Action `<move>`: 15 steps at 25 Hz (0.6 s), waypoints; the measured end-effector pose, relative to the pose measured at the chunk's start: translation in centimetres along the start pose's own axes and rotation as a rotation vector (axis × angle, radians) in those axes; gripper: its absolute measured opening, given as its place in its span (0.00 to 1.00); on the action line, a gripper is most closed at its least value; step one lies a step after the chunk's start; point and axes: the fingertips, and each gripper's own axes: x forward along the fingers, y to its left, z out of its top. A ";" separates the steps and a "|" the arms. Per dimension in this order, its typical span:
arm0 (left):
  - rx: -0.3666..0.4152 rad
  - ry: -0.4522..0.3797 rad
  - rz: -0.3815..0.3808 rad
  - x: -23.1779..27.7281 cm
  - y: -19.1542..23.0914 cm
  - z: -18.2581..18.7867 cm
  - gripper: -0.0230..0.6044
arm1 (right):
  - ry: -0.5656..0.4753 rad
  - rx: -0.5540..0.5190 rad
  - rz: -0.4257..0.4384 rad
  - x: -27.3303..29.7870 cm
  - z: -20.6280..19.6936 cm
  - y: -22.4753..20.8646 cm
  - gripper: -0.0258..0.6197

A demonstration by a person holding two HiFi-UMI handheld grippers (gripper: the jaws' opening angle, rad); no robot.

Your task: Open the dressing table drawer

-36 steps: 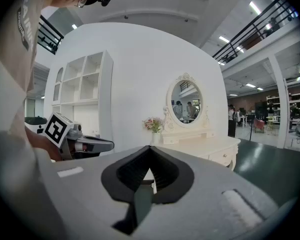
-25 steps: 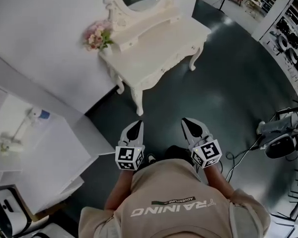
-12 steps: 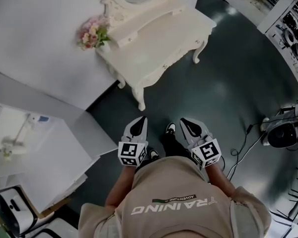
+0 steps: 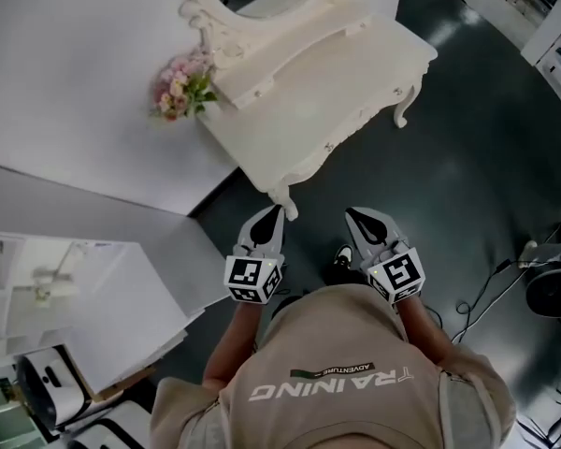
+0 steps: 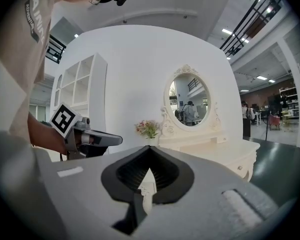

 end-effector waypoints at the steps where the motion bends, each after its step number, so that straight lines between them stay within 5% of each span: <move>1: 0.001 -0.003 0.011 0.8 0.3 0.5 0.07 | 0.002 0.000 0.007 0.3 0.0 -0.9 0.04; 15: -0.015 0.053 0.105 5.0 2.3 1.0 0.07 | 0.040 0.029 0.098 4.0 -1.2 -6.6 0.04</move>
